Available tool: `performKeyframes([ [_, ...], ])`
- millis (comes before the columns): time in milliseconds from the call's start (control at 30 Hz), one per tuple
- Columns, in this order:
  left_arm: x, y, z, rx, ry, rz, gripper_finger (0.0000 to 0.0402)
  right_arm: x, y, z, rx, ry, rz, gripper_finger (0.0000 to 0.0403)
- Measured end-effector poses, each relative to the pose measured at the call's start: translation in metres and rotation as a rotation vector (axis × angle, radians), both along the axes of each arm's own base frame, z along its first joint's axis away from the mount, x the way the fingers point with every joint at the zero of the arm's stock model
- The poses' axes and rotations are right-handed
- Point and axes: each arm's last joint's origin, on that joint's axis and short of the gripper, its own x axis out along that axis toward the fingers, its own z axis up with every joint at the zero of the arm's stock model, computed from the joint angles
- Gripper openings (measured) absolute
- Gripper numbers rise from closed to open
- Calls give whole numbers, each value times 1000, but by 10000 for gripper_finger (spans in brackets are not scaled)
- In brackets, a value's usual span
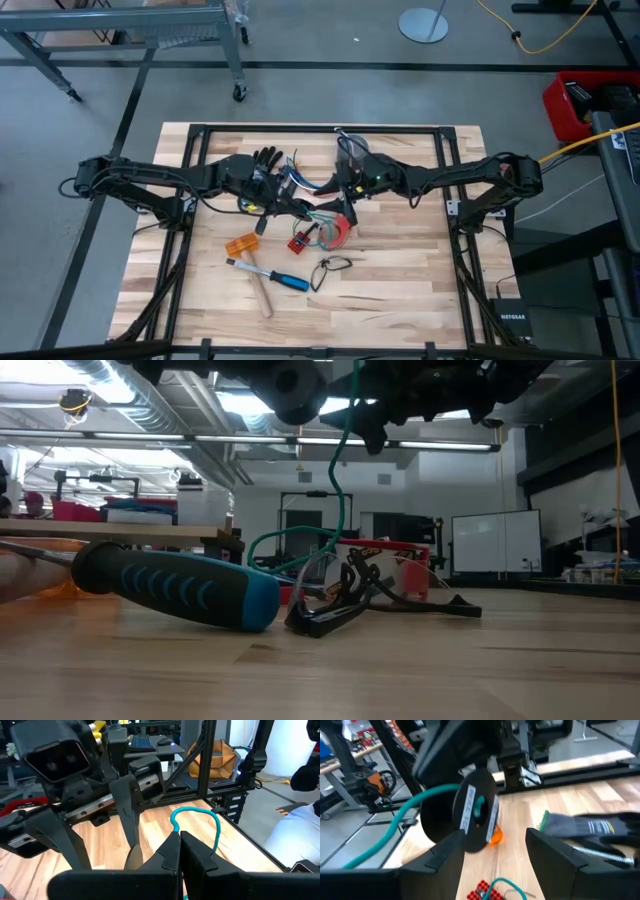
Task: Coil cords
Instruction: Coil the wire onto the spool
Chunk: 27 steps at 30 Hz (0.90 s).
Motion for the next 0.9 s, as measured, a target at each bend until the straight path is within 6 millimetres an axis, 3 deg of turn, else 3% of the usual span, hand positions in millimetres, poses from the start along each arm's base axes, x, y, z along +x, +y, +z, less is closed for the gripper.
performKeyframes([
  [233,0,0,0,0,3,0,0,0,0,1,1,-13,11,215],
  [567,-1,0,-3,-13,34,9,0,-3,0,-5,53,56,166,215],
  [900,0,0,-1,-12,16,5,0,-1,-5,-1,15,12,42,215],
])
